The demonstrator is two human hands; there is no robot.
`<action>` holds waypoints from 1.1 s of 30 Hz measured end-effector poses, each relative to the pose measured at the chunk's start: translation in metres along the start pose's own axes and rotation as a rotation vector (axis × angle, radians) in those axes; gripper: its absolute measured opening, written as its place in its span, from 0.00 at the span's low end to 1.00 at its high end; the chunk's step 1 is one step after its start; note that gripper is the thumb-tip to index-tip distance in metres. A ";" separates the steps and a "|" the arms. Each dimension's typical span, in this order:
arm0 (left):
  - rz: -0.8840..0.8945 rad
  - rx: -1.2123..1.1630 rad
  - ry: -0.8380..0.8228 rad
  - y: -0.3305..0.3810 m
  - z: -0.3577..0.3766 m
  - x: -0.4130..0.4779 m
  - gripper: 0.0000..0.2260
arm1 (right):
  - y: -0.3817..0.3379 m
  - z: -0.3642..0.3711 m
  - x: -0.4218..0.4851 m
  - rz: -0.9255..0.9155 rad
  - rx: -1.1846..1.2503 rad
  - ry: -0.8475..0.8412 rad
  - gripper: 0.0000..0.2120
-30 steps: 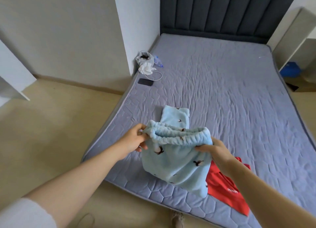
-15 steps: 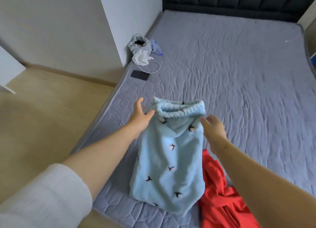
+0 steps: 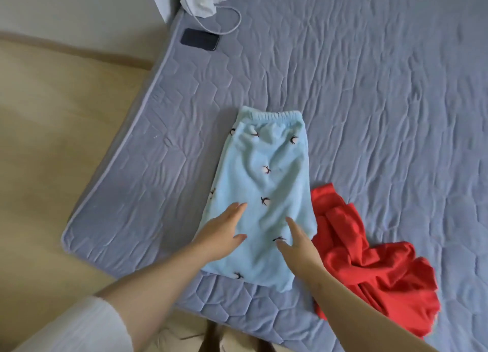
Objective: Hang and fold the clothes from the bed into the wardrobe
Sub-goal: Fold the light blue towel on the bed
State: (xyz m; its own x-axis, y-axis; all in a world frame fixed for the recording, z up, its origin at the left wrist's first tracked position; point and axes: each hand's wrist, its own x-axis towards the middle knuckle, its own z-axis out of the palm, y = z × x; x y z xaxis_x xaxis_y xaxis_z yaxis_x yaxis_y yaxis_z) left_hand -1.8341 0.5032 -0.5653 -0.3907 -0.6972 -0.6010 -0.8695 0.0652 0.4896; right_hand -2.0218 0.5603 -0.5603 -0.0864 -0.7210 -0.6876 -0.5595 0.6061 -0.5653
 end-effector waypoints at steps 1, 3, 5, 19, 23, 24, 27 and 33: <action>0.018 0.056 -0.026 -0.007 0.012 0.000 0.33 | 0.009 0.011 0.001 -0.022 -0.050 -0.022 0.30; 0.064 0.193 -0.079 -0.023 0.035 -0.001 0.35 | 0.027 0.035 0.004 -0.056 -0.139 -0.066 0.30; 0.076 0.371 -0.146 -0.042 0.057 -0.004 0.38 | 0.045 0.060 0.006 -0.083 -0.249 -0.110 0.30; 0.331 0.817 0.126 -0.118 0.092 0.025 0.34 | 0.086 0.124 0.060 -0.067 -0.905 0.020 0.34; 0.281 0.635 0.045 -0.105 0.073 0.024 0.23 | 0.071 0.102 0.057 -0.114 -0.811 0.034 0.21; 0.229 0.654 -0.024 -0.103 0.069 0.021 0.22 | 0.064 0.094 0.056 -0.104 -0.773 0.006 0.19; 0.192 0.692 -0.091 -0.091 0.051 0.010 0.20 | 0.040 0.071 0.045 -0.048 -0.759 -0.104 0.16; 0.077 0.595 -0.529 -0.061 0.024 -0.043 0.10 | 0.014 0.055 -0.008 0.051 -0.714 -0.495 0.18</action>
State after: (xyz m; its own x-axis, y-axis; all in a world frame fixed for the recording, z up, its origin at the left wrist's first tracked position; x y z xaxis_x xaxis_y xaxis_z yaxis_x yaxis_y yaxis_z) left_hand -1.7716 0.5460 -0.5848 -0.4179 -0.2543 -0.8722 -0.7913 0.5735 0.2119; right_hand -1.9831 0.5927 -0.5880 0.1500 -0.3689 -0.9173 -0.9622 0.1587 -0.2212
